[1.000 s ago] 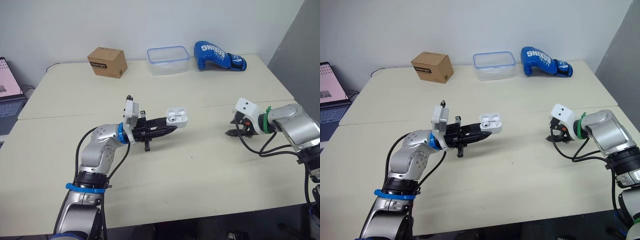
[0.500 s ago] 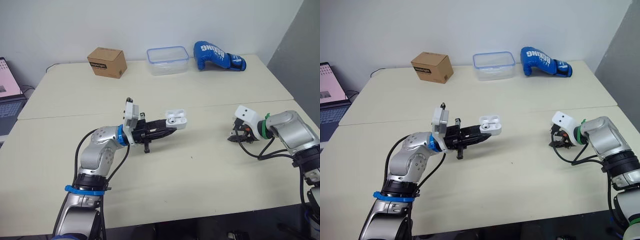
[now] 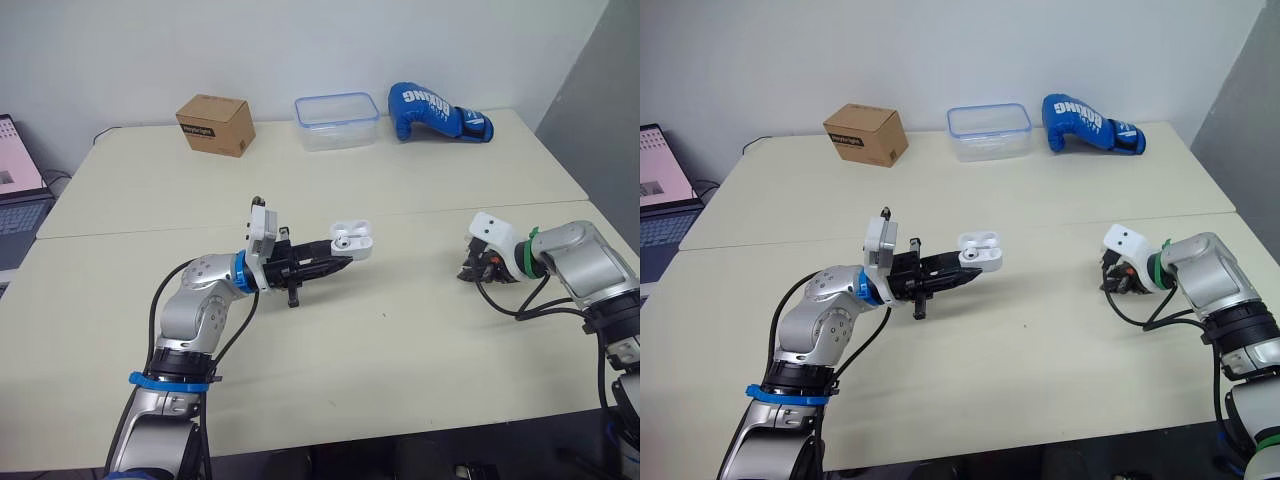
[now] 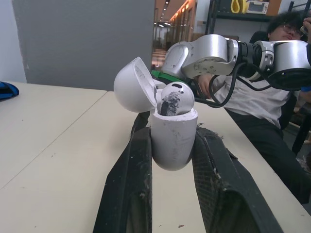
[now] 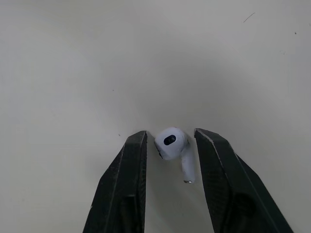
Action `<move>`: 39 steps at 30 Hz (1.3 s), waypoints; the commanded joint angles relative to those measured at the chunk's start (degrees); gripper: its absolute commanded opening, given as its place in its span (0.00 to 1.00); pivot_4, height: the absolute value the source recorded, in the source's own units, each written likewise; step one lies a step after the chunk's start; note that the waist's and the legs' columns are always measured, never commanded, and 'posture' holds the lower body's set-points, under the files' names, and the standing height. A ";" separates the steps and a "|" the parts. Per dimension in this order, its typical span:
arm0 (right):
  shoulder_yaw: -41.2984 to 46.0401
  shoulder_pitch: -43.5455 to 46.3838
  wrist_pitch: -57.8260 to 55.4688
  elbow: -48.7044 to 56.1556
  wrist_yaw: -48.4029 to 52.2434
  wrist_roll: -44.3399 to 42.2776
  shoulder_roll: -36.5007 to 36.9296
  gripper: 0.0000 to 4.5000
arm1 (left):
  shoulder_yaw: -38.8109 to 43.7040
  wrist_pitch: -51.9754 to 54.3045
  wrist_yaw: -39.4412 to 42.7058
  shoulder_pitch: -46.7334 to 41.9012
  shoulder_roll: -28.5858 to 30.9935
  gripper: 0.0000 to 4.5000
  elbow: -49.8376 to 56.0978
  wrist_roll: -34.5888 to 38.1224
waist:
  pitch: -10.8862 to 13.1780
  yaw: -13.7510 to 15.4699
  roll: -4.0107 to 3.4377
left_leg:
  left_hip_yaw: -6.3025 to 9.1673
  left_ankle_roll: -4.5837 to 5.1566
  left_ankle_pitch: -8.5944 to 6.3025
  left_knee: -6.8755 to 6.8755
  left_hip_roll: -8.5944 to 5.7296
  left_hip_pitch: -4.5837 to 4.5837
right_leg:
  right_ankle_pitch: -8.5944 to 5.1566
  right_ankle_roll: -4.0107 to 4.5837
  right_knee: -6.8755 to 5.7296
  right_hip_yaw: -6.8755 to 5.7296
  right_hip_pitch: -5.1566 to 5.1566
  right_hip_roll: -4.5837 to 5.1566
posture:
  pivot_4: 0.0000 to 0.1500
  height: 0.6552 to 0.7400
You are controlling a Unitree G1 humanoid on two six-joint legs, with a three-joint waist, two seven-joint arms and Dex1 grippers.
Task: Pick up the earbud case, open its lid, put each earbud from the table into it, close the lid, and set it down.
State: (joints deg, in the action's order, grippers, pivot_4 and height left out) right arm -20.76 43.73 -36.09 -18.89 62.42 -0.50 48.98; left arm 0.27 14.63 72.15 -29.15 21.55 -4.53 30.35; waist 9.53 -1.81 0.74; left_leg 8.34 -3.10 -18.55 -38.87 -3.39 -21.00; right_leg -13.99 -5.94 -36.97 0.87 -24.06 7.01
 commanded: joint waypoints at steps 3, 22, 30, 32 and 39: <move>1.11 -0.60 -0.72 -0.04 0.41 1.58 0.91 0.13 | 0.14 -0.22 -0.16 -0.21 0.52 0.18 2.65 1.15 | 0.00 0.00 0.00 | 0.00 0.00 0.00 0.00 0.00 0.00 | 0.00 0.00 0.00 0.01 0.01 0.00 | 1.00 0.89; -3.77 -2.19 -1.01 21.08 13.60 2.47 6.35 0.08 | 0.00 0.15 -0.19 -0.95 0.79 0.18 2.74 0.98 | 0.00 0.00 0.00 | 0.00 0.00 0.00 0.00 0.02 0.01 | 0.00 0.00 -0.02 0.00 0.00 -0.01 | 1.00 0.89; -7.70 -1.97 -4.12 24.24 14.64 4.30 3.74 0.08 | -0.25 0.01 -0.54 -0.78 0.45 0.18 3.21 0.88 | 0.00 0.09 0.00 | 0.02 0.00 0.00 -0.01 0.00 0.00 | 0.00 0.00 0.00 -0.01 -0.01 0.00 | 1.00 0.89; -8.10 -2.31 -4.59 24.43 14.56 4.72 3.56 0.08 | -0.19 -0.09 -0.57 -0.57 0.47 0.18 3.28 0.90 | 0.00 0.10 0.00 | 0.03 0.00 0.00 -0.01 0.00 0.00 | 0.00 0.00 0.00 -0.01 0.00 0.00 | 1.00 0.89; -8.76 -3.01 -4.69 23.50 14.10 5.54 3.49 0.08 | -0.24 -0.26 -0.75 -0.32 0.37 0.18 3.38 0.85 | 0.00 0.10 0.00 | 0.03 0.00 0.00 -0.01 0.00 0.00 | 0.00 0.00 0.00 -0.01 0.00 0.00 | 1.00 0.89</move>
State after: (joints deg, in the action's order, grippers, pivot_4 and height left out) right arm -29.83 40.94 -40.81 4.03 76.42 4.52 52.25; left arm 0.21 14.86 71.63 -29.21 21.77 -3.60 30.37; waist 9.54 -1.70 0.74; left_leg 8.37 -3.11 -18.55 -38.88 -3.39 -21.01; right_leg -13.99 -5.94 -36.98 0.85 -24.06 7.01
